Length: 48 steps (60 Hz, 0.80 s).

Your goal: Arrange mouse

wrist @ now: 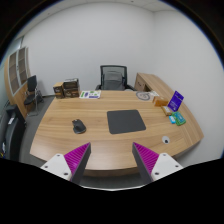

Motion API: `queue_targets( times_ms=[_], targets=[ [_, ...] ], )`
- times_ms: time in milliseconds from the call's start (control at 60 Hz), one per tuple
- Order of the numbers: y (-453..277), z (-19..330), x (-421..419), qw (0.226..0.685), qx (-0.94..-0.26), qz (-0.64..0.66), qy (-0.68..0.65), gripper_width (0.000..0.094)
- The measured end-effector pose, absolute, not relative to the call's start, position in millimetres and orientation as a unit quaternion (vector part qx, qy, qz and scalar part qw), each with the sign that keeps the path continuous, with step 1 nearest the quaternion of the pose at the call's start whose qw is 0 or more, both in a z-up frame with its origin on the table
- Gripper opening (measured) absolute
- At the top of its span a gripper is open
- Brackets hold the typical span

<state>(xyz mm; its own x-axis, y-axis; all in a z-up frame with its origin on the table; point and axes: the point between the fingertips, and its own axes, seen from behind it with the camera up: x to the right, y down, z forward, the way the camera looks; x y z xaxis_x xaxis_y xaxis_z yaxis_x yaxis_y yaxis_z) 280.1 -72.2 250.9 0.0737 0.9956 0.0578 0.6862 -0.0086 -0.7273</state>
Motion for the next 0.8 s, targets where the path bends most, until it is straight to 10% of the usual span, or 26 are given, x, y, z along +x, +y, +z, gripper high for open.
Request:
queue_targets(
  times_ms=[800],
  targets=[
    [-213.2, 142.1, 187.7, 0.274, -0.621, 0.288, -0.675, 0.0863]
  ],
)
